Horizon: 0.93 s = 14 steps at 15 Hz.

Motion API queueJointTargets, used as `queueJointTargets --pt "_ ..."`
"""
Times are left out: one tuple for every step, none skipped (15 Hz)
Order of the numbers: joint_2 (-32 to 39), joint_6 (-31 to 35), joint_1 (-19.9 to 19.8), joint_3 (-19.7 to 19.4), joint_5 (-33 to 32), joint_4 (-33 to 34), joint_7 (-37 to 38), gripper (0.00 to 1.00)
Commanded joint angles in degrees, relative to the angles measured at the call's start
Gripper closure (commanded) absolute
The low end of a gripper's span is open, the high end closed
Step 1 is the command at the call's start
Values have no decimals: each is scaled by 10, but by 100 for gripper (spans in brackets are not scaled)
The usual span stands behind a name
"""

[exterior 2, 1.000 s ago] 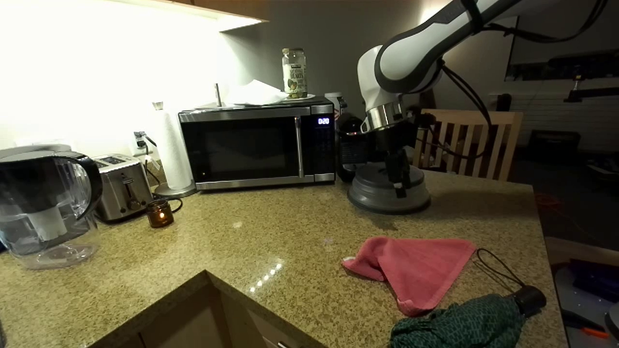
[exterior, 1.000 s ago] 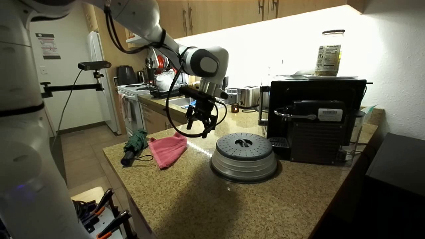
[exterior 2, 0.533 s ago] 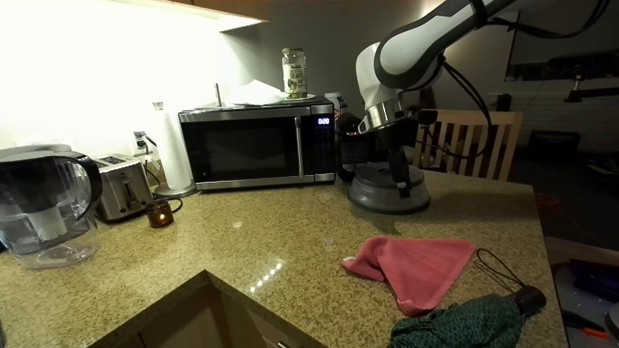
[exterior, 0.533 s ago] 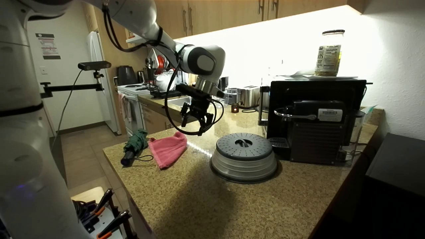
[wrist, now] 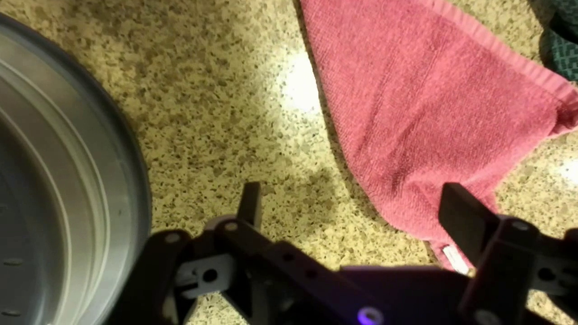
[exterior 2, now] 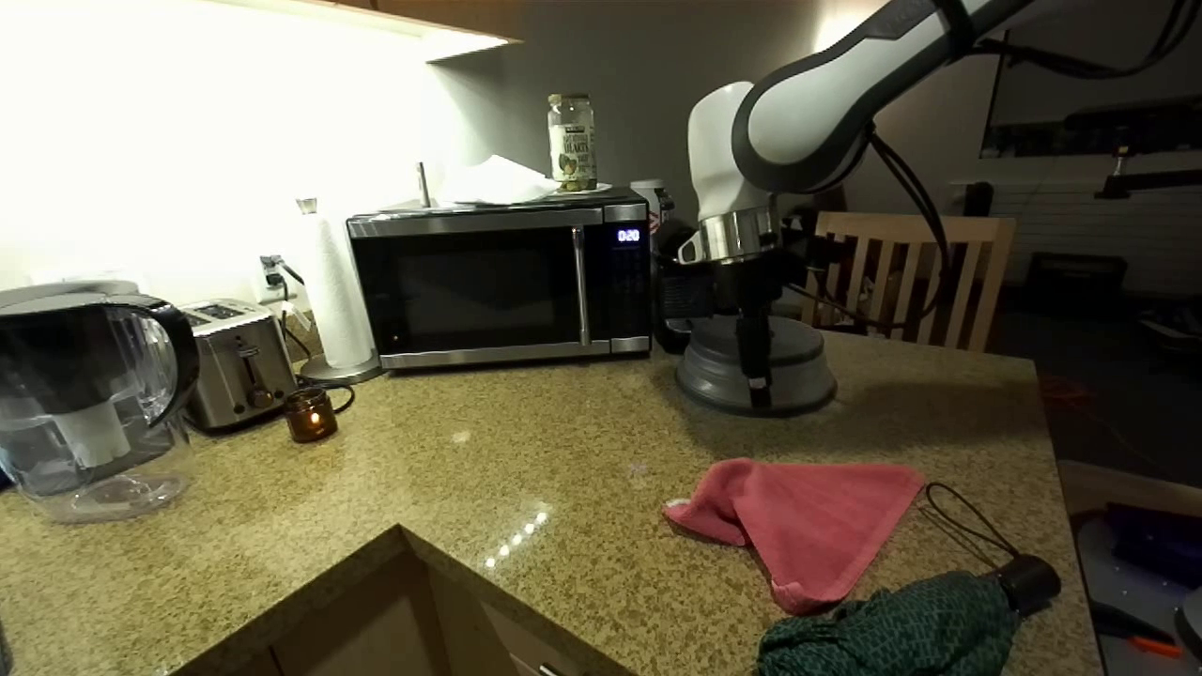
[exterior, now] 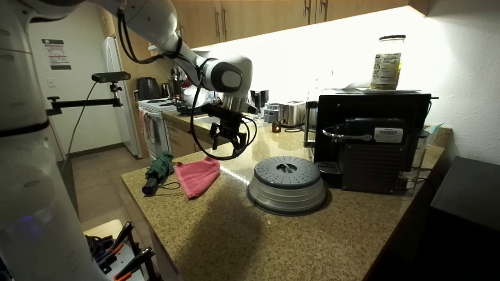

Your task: Pick up the pink cloth and put it on the left side of the counter

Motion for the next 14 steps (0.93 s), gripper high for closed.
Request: queueJointTargets --pt "-32 44 5 6 15 -44 10 0" --pt "-36 47 5 8 18 -51 11 0" --pt "-44 51 6 9 23 -58 12 0" --pt "-52 49 6 10 30 -64 10 0" --pt "-64 53 8 11 32 -74 13 0" --pt "-74 51 10 11 36 -80 15 0" --pt "-81 53 12 12 36 -86 20 0" --pt "-86 59 16 15 28 -91 32 0" --pt "-91 63 20 18 22 -96 40 0" --pt "-93 67 24 22 17 -99 51 0" --pt "-94 70 28 24 14 -101 57 0" --pt "-95 74 33 28 14 -103 63 0" --pt "-95 82 38 32 12 -105 69 0" --pt "-90 91 44 37 9 -105 74 0"
